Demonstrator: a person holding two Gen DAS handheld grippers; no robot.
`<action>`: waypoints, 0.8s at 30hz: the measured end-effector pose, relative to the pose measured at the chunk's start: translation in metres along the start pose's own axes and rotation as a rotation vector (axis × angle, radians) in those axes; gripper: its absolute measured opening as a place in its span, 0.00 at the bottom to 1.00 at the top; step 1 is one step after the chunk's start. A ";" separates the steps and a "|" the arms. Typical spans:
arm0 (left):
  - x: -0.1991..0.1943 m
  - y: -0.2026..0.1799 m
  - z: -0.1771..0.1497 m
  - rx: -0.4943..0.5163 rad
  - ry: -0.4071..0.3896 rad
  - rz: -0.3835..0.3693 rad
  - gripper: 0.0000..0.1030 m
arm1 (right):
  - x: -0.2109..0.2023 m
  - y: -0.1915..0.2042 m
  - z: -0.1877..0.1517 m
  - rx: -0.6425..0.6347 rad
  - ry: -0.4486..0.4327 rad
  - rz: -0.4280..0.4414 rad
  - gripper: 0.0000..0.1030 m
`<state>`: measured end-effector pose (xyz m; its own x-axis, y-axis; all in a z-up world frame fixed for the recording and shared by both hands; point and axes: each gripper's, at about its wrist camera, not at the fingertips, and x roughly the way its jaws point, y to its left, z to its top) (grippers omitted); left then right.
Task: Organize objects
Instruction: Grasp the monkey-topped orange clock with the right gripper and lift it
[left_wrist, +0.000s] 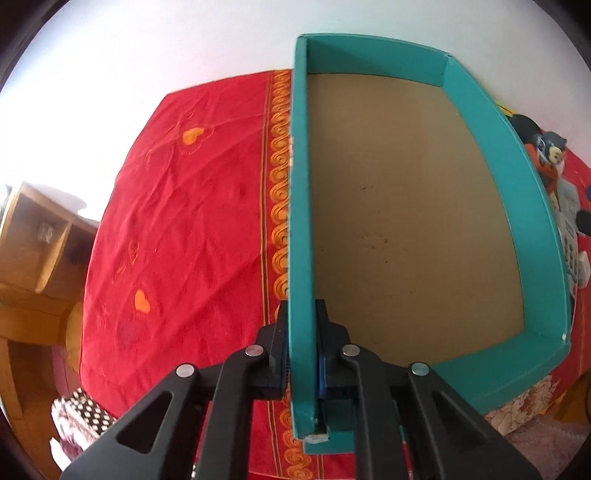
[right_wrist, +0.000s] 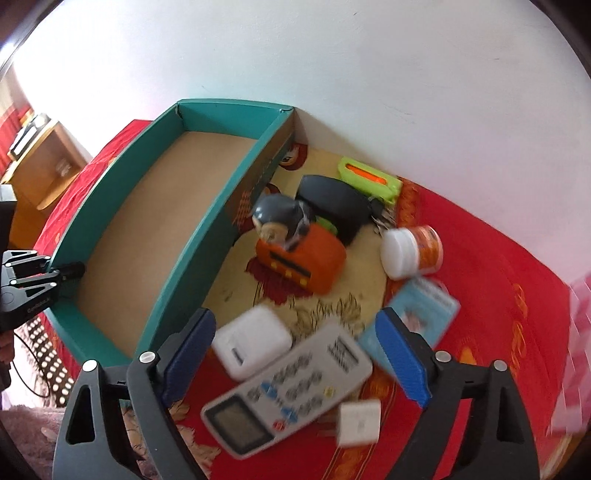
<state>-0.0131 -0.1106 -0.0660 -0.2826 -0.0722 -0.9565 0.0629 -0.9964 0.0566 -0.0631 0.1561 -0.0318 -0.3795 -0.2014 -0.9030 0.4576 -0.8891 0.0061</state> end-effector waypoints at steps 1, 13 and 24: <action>-0.001 -0.002 -0.001 0.000 0.008 0.006 0.09 | 0.003 -0.002 0.003 -0.014 0.000 0.012 0.85; -0.006 -0.006 -0.017 -0.047 0.050 0.059 0.13 | 0.034 -0.010 0.040 -0.207 -0.026 0.123 0.78; -0.006 -0.004 -0.018 -0.084 0.007 0.061 0.12 | 0.054 -0.010 0.042 -0.199 -0.012 0.145 0.42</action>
<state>0.0051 -0.1055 -0.0657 -0.2693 -0.1320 -0.9540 0.1595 -0.9830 0.0910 -0.1217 0.1368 -0.0629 -0.3075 -0.3274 -0.8935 0.6567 -0.7525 0.0498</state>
